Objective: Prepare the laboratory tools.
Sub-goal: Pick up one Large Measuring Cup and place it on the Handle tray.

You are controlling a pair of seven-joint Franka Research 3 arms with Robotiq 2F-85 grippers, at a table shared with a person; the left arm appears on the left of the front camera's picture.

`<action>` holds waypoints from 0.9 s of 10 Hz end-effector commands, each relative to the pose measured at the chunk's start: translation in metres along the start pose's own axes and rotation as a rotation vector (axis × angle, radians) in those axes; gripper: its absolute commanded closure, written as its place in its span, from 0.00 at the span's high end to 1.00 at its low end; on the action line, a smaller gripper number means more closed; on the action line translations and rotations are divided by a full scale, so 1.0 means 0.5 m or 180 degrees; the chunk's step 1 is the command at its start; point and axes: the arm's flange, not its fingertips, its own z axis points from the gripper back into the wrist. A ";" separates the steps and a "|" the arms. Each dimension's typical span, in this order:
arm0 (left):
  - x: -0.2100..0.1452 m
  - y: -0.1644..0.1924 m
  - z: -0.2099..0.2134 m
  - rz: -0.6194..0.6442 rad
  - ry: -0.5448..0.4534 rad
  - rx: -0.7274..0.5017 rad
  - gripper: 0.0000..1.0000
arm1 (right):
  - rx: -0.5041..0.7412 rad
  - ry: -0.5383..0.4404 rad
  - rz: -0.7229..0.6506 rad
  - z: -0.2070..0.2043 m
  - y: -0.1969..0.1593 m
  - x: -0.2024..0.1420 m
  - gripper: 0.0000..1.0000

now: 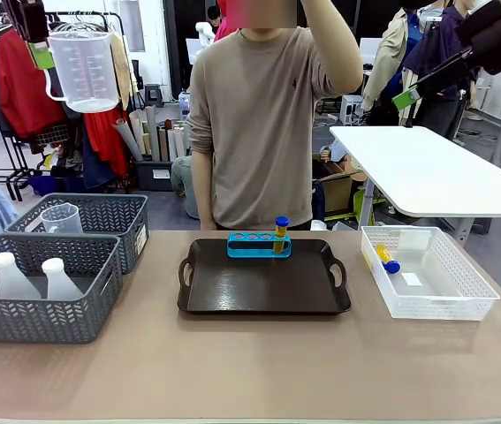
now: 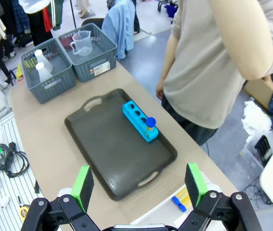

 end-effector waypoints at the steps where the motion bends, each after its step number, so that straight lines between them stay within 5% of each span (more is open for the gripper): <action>1: 0.017 -0.004 0.028 -0.0198 -0.0012 -0.0033 0.00 | 0.0022 -0.0030 0.0004 -0.001 0.003 -0.001 1.00; 9: 0.153 -0.069 -0.152 -0.0583 0.0115 -0.0310 0.00 | 0.0022 -0.0030 0.0004 -0.001 0.003 -0.001 1.00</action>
